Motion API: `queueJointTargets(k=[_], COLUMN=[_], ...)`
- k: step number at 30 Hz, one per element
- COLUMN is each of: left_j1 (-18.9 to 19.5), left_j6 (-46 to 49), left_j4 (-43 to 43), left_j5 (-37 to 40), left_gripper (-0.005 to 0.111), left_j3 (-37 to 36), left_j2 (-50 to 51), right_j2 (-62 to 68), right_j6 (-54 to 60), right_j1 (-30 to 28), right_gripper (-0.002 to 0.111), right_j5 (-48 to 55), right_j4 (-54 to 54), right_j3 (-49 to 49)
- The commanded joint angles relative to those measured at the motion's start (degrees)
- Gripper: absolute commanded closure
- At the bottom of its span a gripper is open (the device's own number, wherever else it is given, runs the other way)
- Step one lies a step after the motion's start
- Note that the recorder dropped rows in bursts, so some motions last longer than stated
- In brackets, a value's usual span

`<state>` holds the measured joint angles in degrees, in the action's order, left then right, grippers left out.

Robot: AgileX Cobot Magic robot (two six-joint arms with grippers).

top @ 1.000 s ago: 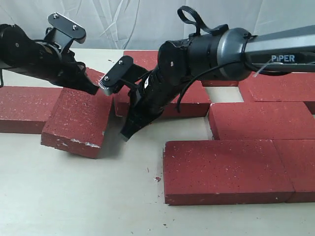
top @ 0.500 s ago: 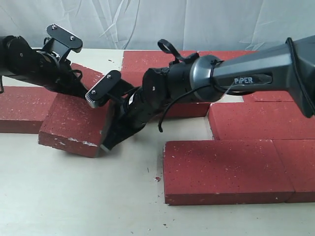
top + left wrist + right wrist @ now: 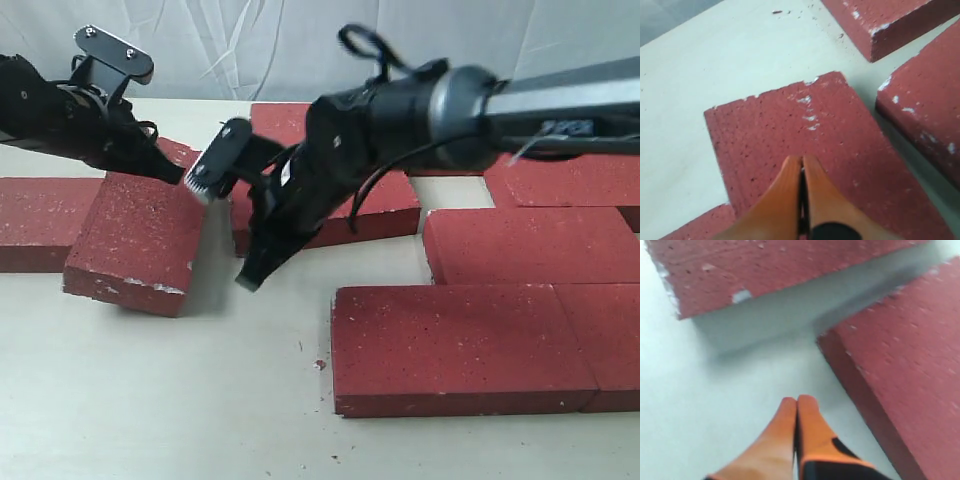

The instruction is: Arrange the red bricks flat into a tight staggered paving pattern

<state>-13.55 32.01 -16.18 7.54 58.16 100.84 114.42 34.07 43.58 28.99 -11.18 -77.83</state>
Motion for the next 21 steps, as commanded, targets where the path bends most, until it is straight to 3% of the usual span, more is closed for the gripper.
queueJointTargets(k=[1,7,9,11,21], left_j1=[-4.1,-8.0,-8.6,-9.1,-10.1], left_j6=[0.0,0.1,0.1,0.1,0.1], left_j4=[-1.3,-0.9,-0.7,-1.3,-0.8], left_j5=[2.7,13.1,17.8,17.2,23.5], left_gripper=[0.107,0.107,0.107,0.107,0.107], left_j3=[0.2,3.6,5.3,6.5,11.0], left_j2=[-0.4,0.9,2.3,3.9,10.5], right_j2=[-6.8,-12.3,-12.2,-11.3,-4.1], right_j6=[-3.1,0.1,5.3,8.8,18.8], right_j1=[-6.9,-14.8,-15.0,-15.0,-15.0], right_gripper=[0.109,0.109,0.109,0.109,0.109], right_j5=[8.8,11.6,17.5,19.9,16.8], right_j4=[2.5,0.0,0.1,-0.9,-7.6], right_j3=[0.9,5.6,5.6,5.6,5.5])
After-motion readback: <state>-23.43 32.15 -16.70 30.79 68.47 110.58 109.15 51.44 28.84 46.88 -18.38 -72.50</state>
